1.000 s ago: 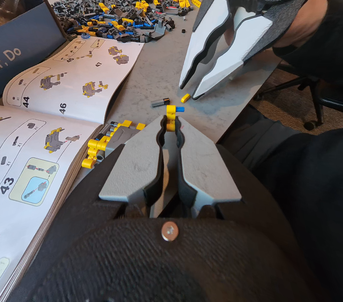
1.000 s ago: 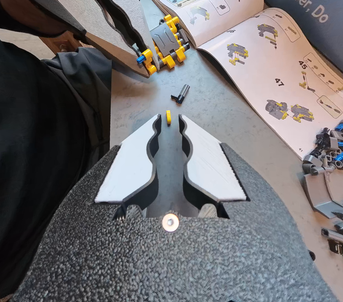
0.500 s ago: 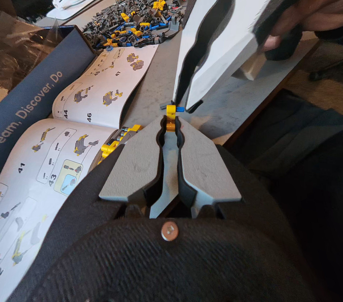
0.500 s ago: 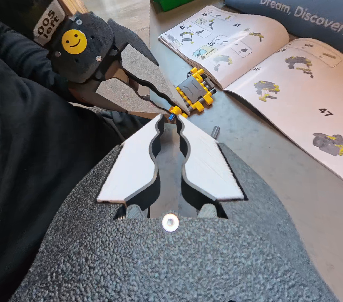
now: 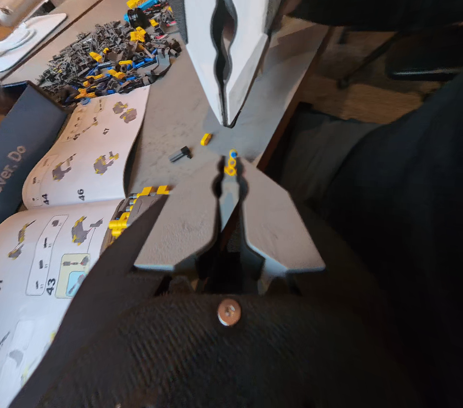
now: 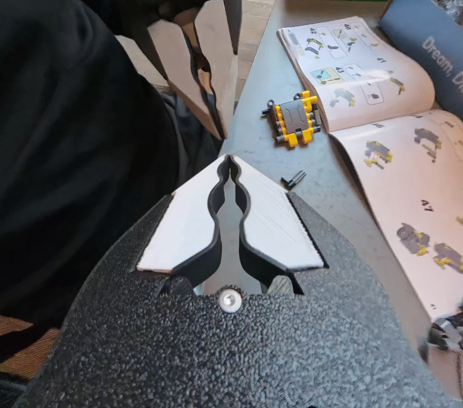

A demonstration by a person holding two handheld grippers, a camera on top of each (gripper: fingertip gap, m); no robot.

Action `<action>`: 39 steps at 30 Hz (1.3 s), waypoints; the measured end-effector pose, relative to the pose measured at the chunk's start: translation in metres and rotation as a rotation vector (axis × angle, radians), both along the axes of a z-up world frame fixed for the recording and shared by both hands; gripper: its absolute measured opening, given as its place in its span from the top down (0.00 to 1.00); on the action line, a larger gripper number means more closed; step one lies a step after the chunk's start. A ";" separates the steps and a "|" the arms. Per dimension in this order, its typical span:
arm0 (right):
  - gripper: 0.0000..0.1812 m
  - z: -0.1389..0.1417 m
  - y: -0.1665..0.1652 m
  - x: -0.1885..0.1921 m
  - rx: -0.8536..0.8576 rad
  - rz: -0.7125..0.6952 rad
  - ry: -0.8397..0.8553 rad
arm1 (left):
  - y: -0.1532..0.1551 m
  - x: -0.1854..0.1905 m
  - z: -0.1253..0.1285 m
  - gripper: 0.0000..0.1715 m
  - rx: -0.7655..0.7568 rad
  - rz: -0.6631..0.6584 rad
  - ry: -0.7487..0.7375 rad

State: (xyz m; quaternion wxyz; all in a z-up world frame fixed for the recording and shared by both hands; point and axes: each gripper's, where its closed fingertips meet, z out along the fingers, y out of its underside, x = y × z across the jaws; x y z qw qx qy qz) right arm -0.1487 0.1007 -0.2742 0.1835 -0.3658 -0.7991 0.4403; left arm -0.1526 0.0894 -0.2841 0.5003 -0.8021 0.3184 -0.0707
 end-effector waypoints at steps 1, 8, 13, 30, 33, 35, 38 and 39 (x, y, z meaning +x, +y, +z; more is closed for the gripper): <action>1.00 -0.002 0.005 -0.005 0.020 -0.022 0.007 | 0.003 -0.005 0.003 1.00 0.009 0.003 -0.015; 0.99 -0.013 0.029 -0.013 0.091 -0.262 -0.021 | 0.017 -0.028 -0.021 1.00 -0.004 0.108 0.109; 0.90 -0.019 0.014 -0.003 0.060 -0.259 -0.045 | 0.011 -0.033 -0.017 1.00 -0.059 0.106 0.039; 0.99 -0.035 -0.002 -0.002 -0.204 -0.278 -0.386 | 0.011 0.004 -0.032 0.93 0.101 -0.072 0.478; 0.99 -0.030 -0.005 -0.003 -0.287 -0.300 -0.429 | 0.012 0.007 -0.033 0.94 0.133 -0.069 0.526; 0.99 -0.028 -0.005 -0.004 -0.326 -0.311 -0.436 | 0.012 0.005 -0.031 0.94 0.150 -0.047 0.536; 0.98 -0.021 -0.008 -0.007 -0.369 -0.284 -0.393 | 0.010 0.003 -0.025 0.96 0.146 -0.009 0.436; 0.97 -0.019 -0.008 -0.006 -0.356 -0.276 -0.373 | 0.009 0.003 -0.024 0.97 0.120 -0.006 0.357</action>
